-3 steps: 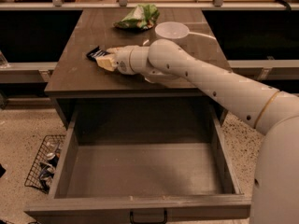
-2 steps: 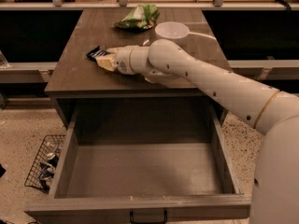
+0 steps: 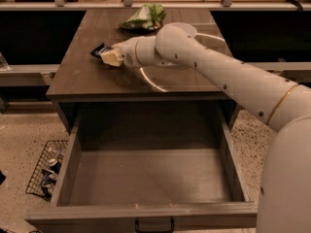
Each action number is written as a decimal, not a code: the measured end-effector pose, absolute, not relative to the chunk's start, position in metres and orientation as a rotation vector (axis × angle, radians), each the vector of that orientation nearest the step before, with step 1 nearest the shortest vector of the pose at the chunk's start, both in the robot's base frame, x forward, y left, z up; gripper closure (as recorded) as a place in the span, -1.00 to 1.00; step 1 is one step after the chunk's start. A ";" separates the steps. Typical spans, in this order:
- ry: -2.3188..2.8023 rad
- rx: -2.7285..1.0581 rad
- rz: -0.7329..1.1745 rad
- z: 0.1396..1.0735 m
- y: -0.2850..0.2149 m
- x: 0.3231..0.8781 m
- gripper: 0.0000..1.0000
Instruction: Place rxbar blueberry into top drawer
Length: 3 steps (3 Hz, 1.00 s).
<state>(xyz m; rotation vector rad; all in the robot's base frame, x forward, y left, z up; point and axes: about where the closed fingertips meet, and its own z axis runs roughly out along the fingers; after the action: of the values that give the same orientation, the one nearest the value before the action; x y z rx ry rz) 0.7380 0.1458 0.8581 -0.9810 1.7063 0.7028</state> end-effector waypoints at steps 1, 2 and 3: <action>1.699 -1.014 0.647 0.891 0.134 0.729 1.00; 1.671 -1.059 0.615 0.925 0.126 0.708 1.00; 1.642 -1.117 0.654 0.929 0.122 0.672 1.00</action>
Offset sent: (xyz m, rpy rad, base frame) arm -0.0558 -0.0348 0.1112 -0.1046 -0.1226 0.0364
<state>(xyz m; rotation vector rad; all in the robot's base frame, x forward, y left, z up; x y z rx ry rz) 0.6725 0.1220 0.9285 -1.1171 1.6422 0.6540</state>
